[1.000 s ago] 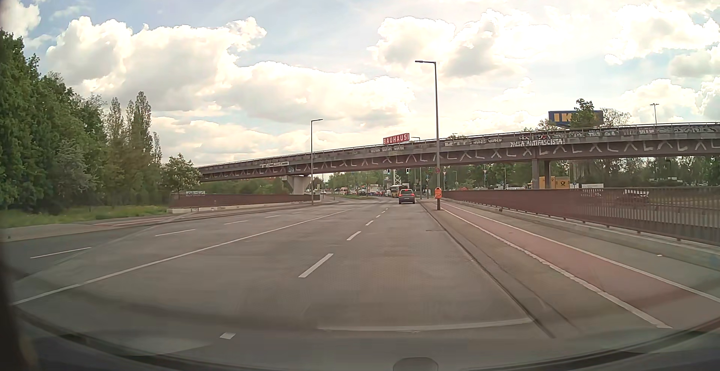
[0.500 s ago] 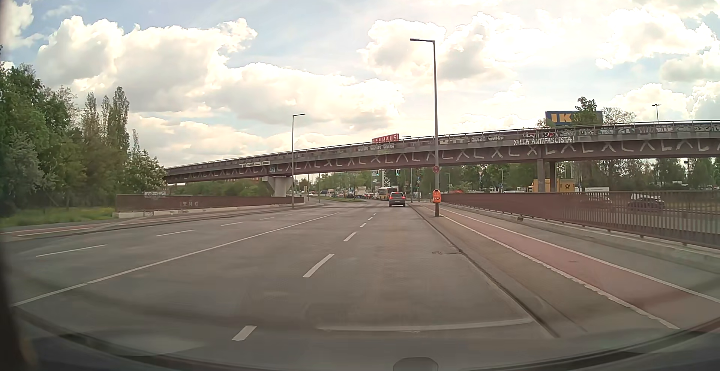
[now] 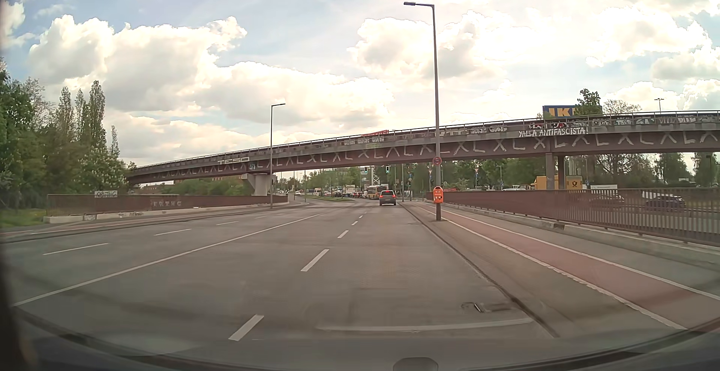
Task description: Follow the waypoints while adhering to traffic rules and regulations
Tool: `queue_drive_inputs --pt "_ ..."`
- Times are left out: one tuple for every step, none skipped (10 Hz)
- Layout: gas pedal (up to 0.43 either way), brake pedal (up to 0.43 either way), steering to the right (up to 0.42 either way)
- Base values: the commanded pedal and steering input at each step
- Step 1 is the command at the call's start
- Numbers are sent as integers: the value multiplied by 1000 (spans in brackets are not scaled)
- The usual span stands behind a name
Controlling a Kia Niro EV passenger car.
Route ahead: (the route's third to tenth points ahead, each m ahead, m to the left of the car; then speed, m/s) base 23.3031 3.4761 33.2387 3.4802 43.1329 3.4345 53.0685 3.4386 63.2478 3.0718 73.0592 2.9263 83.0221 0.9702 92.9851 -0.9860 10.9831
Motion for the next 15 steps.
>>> queue_drive_inputs --pt "130 18 7" --pt "130 18 7" --pt "130 18 7" --pt "130 18 6" --pt "130 18 6" --pt "130 18 6" --pt "130 18 6" --pt "130 18 6" --pt "130 18 6" --pt "130 18 5" --pt "130 18 5" --pt "138 18 5" --pt "138 18 3" --pt "138 18 2" --pt "138 18 1"
